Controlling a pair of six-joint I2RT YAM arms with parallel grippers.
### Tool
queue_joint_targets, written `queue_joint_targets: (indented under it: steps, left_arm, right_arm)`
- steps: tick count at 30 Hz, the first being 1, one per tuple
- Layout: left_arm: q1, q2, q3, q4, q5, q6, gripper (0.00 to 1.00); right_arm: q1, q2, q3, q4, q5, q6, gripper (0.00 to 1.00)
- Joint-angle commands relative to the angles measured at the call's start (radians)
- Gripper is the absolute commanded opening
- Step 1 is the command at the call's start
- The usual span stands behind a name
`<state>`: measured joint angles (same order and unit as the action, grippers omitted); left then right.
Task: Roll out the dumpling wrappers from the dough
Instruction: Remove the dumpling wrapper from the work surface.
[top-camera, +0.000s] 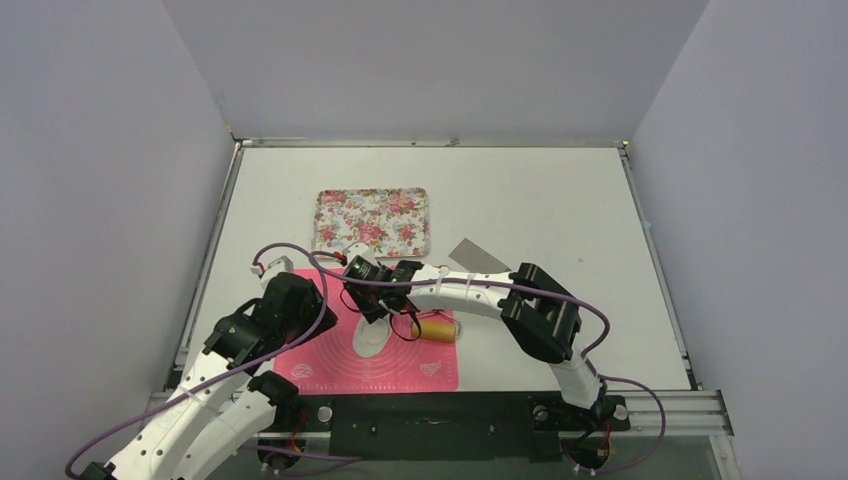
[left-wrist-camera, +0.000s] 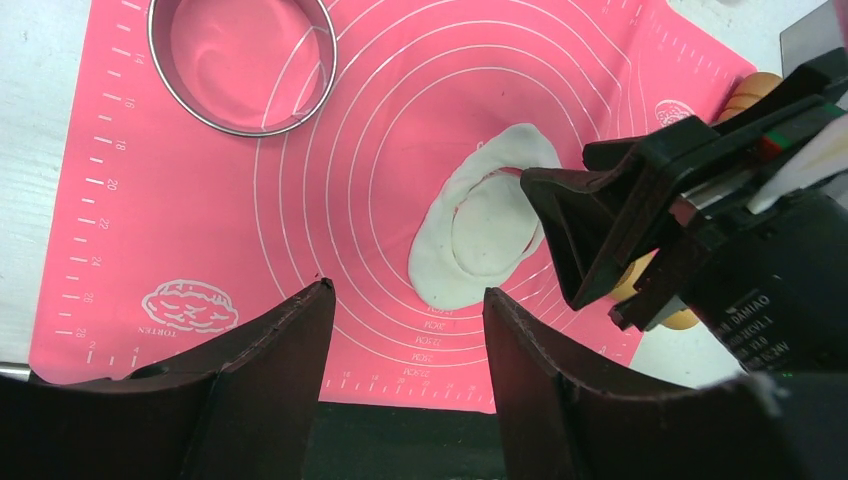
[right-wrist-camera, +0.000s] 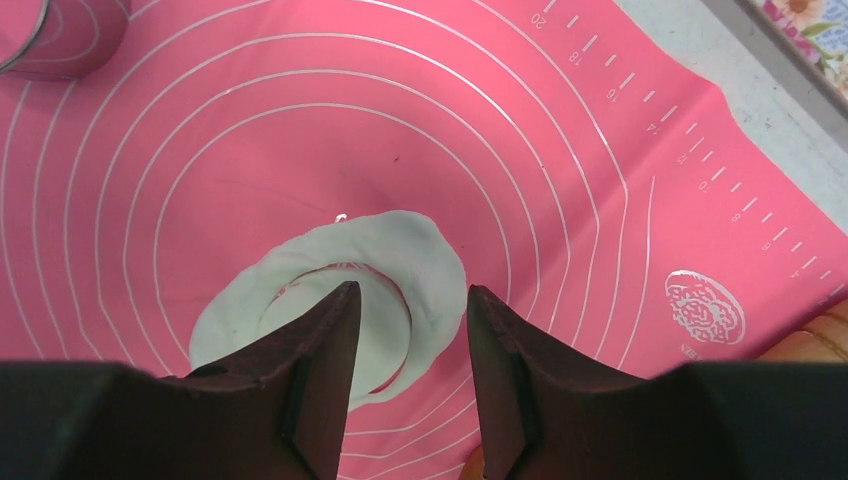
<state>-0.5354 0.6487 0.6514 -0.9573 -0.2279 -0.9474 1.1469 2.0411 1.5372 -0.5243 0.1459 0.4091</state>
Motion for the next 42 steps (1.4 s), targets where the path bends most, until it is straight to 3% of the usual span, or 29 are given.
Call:
queue_joint_targets:
  steps: [1, 5, 11, 25, 33, 42]
  left_arm:
    - [-0.006, -0.003, 0.010, 0.013, -0.017, -0.005, 0.54]
    - [-0.006, -0.003, 0.009, 0.014, -0.019, -0.003, 0.54]
    - [-0.006, -0.003, 0.009, 0.014, -0.021, -0.003, 0.54]
    - [-0.006, -0.005, 0.014, 0.002, -0.030, -0.016, 0.54]
    - [-0.006, -0.016, 0.018, -0.007, -0.031, -0.022, 0.54]
    - [-0.006, -0.020, 0.018, -0.008, -0.040, -0.025, 0.54]
  right_arm:
    - [-0.014, 0.019, 0.007, 0.018, -0.016, 0.012, 0.39]
    - [-0.023, 0.029, -0.011, 0.013, -0.019, 0.020, 0.39]
    - [-0.028, 0.056, -0.023, -0.003, -0.026, 0.035, 0.28]
    - [-0.033, 0.100, -0.025, -0.004, -0.125, 0.089, 0.27]
    - [-0.051, 0.062, -0.028, 0.003, -0.133, 0.116, 0.00]
    - [-0.041, -0.055, -0.021, 0.039, -0.305, 0.112, 0.00]
